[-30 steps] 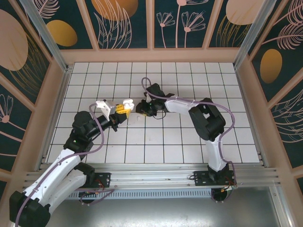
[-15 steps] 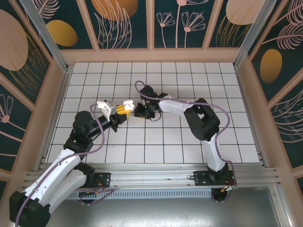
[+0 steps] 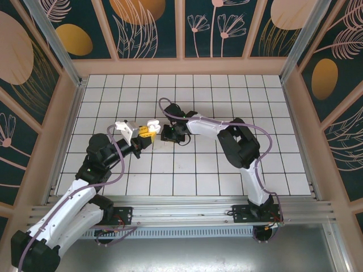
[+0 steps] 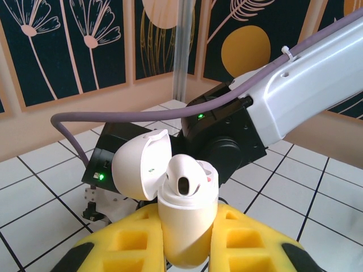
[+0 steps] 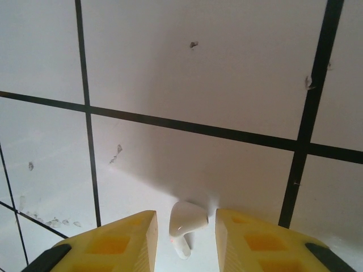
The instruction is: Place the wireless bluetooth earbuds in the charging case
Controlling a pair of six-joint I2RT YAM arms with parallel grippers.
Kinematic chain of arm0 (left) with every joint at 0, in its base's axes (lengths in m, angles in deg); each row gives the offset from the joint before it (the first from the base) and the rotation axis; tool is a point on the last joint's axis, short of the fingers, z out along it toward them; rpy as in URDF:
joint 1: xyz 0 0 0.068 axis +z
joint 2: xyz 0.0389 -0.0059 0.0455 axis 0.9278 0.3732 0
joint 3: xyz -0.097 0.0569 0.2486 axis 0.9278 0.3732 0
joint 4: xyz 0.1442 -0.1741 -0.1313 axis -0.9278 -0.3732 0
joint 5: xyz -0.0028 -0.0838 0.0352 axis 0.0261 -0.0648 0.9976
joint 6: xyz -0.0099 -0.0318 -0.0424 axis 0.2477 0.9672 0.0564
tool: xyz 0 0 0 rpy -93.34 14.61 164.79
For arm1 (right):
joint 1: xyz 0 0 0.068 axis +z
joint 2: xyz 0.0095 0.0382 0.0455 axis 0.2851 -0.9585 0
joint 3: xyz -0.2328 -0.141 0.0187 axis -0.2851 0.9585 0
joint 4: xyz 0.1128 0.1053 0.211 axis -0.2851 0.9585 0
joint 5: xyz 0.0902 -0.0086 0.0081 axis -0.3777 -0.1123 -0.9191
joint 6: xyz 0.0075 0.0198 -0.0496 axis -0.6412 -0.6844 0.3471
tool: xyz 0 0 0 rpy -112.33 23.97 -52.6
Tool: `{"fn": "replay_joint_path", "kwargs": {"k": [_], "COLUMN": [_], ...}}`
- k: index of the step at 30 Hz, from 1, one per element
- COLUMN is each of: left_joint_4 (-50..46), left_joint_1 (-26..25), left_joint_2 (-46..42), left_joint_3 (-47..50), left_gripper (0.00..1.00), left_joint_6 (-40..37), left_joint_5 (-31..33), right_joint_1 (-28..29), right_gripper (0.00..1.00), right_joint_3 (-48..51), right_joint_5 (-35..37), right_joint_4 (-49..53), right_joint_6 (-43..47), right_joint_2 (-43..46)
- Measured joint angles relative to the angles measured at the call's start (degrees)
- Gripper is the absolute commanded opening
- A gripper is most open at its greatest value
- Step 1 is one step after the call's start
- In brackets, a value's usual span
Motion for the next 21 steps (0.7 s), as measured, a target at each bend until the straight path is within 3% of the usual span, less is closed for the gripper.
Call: {"fn": "replay_joint_path", "kwargs": {"k": [12,21], "left_joint_4": [0.0,0.0], "left_joint_1": [0.0,0.0], "left_joint_2": [0.0,0.0], "left_joint_3": [0.0,0.0], "left_gripper": [0.0,0.0], "left_joint_6": [0.0,-0.2], "left_joint_5": [0.0,0.0], "right_joint_1": [0.6,0.9], "right_gripper": [0.3,0.23], "right_joint_3": [-3.8,-5.5], "right_joint_5": [1.3,2.4], "right_joint_4": [3.0,5.2], "right_joint_6": [1.1,1.8], "right_joint_2": [-2.4,-3.1]}}
